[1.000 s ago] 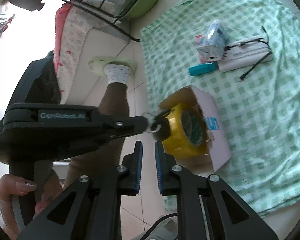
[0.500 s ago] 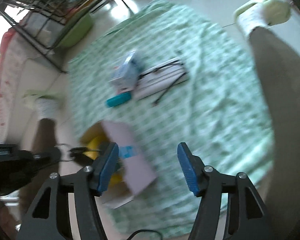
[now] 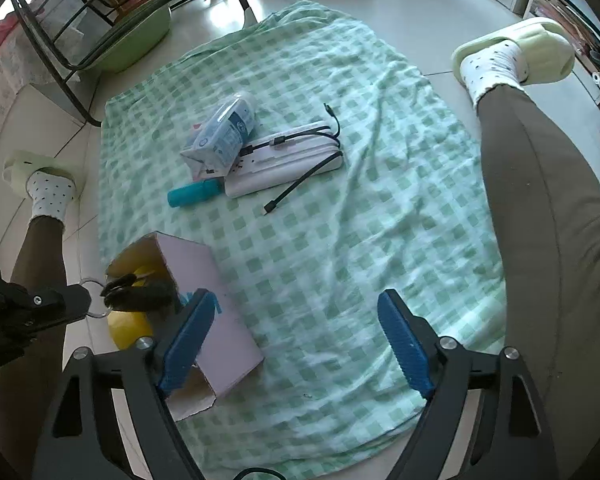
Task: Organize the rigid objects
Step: 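Move the right gripper to the white bottle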
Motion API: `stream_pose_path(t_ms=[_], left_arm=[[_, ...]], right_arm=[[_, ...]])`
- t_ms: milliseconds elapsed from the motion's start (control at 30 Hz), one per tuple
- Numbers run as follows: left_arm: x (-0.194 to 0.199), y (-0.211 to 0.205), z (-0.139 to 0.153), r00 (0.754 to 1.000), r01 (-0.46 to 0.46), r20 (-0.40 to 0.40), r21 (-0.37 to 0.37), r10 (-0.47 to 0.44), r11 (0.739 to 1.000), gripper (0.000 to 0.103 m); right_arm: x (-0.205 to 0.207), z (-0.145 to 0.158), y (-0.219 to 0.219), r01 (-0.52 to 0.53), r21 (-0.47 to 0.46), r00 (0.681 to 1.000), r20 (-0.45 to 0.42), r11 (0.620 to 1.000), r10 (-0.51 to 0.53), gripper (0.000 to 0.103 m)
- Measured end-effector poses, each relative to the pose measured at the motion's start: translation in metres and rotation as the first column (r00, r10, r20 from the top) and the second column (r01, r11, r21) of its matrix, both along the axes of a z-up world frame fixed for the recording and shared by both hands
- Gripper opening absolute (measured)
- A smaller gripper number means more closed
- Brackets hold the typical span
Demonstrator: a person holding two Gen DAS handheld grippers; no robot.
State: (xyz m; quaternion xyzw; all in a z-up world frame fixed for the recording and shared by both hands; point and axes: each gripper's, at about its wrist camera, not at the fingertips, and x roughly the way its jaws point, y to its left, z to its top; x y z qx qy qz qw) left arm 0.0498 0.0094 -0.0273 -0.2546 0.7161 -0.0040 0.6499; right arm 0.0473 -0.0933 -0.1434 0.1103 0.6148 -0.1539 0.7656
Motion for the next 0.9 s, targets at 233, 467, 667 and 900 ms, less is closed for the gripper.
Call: stream_pose_path(t_ms=[233,467,667,900], left_arm=[[0.003,0.005,-0.014,0.999,-0.029,-0.046,-0.035,0.027,0.999,0.000],[0.009,0.010,-0.016,1.000,-0.008,-0.029,-0.039,0.007,0.999,0.038],[0.005,0.013,-0.005,0.996,0.060,0.065,0.056,-0.064,0.997,0.060],[-0.010,0.000,0.012,0.926,0.192,0.256,0.312,-0.277,0.931,0.060]], right_arm=[[0.003,-0.003,0.008,-0.051,-0.033,0.999,-0.019,0.998,0.050,0.085],[0.016,-0.009,0.012,-0.136,-0.057,0.989,-0.060,0.989,0.132,0.085],[0.051,-0.013,0.002,-0.270,-0.008,0.957,-0.113,0.963,0.268,0.100],[0.111,-0.029,-0.012,-0.409,0.046,0.887,-0.213,0.911,0.409,0.100]])
